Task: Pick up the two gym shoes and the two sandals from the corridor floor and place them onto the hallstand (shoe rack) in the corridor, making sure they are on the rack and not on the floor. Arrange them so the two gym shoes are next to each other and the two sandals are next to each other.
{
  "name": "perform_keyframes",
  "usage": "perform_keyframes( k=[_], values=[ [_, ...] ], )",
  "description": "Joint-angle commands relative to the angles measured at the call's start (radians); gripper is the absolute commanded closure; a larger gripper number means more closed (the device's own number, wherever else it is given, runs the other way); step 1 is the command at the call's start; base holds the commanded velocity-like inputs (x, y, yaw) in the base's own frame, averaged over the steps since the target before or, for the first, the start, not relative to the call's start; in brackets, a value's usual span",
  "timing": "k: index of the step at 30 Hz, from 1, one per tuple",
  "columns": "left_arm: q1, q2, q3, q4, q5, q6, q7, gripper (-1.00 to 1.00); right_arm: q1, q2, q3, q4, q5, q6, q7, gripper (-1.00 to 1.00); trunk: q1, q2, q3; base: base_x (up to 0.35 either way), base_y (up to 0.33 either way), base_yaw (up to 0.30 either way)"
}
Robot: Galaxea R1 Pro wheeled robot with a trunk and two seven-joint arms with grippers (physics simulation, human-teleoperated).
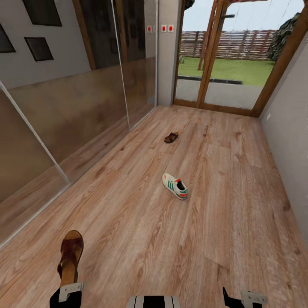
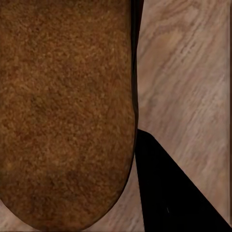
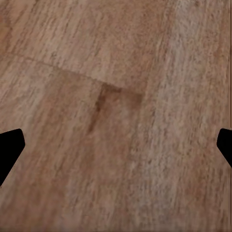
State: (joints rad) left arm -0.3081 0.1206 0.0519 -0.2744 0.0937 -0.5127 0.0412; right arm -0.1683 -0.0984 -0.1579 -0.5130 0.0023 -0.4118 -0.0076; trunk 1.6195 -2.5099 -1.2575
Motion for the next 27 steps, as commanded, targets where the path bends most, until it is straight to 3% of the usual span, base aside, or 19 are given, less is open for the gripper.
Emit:
perform_keyframes(
  k=[1, 27],
  values=[
    [0.0, 0.0, -0.002, 0.001, 0.006, -0.003, -0.001, 1.0, 0.0, 0.0, -0.002, 0.002, 0.0, -0.003, -0.001, -1.0, -0.001, 0.0, 0.005, 0.0, 0.0, 0.0],
    [0.0, 0.001, -0.001, 0.002, 0.006, -0.004, -0.001, 1.0, 0.0, -0.001, -0.004, -0.004, -0.004, -0.002, 0.001, -1.0, -0.012, 0.006, 0.138, 0.0, 0.0, 0.0]
  ],
)
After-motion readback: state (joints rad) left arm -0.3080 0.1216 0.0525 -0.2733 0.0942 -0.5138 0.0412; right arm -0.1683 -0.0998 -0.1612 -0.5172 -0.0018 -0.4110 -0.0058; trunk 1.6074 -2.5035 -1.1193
